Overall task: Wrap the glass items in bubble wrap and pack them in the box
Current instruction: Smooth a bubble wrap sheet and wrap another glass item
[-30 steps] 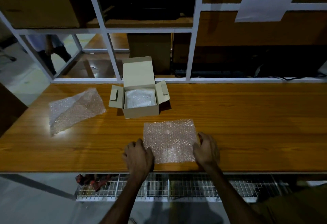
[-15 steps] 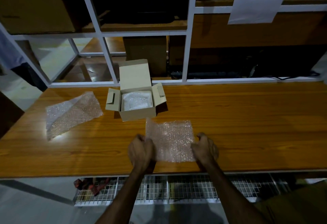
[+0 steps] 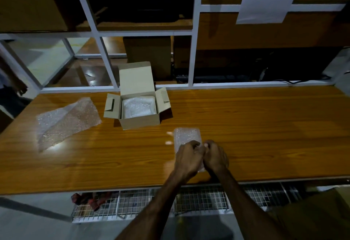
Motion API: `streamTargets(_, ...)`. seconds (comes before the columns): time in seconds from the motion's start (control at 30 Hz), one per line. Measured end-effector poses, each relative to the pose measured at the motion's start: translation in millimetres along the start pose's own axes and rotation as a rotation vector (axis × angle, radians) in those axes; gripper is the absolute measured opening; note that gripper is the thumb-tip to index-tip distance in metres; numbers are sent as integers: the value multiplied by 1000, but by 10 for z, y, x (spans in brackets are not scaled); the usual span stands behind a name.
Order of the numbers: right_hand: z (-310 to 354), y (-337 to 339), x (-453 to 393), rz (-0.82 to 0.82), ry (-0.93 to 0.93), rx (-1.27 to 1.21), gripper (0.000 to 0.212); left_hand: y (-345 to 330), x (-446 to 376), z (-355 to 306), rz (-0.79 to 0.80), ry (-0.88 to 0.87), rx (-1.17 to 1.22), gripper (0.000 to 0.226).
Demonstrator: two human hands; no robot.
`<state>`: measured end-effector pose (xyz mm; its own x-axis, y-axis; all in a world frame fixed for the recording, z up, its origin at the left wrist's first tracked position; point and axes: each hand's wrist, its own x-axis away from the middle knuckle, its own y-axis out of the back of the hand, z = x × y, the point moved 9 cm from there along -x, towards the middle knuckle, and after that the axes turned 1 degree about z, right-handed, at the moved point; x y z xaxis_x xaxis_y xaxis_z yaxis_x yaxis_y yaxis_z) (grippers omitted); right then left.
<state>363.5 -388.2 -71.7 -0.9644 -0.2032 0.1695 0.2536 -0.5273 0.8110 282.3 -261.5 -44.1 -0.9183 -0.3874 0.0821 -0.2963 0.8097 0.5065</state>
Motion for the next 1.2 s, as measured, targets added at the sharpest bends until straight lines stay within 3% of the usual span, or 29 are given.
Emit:
streamTargets(0.13, -60, 10, -40, 14, -12, -50, 39, 25, 46, 125, 22, -106, -156, 37)
streamTargets(0.23, -35, 58, -42, -45, -17, -142, 17, 94, 47, 155, 9, -121, -181, 49)
streamTargets(0.37, 405, 151, 30, -170, 270, -98, 23, 70, 46, 328, -32, -180, -203, 38)
streamTargets(0.47, 599, -113, 82, -60, 533, 85, 27, 52, 14, 446, -60, -214, -307, 42)
streamTargets(0.57, 458, -279, 65, -20, 610, 288, 38, 141, -18, 395, 10, -199, -515, 39)
streamTargets(0.67, 370, -319, 73, 15, 577, 375, 54, 187, -83, 417, 107, -165, -640, 65)
streamTargets(0.83, 675, -415, 131, 200, 744, 411, 72, 222, -257, 514, 229, -113, -682, 97)
streamTargets(0.93, 575, -531, 13, 307, 669, 467, 62, 241, -320, 596, 285, -66, -707, 109)
streamTargets(1.2, 382, -498, -258, 254, 466, 494, 64, 284, -253, 655, 319, -7, -733, 127)
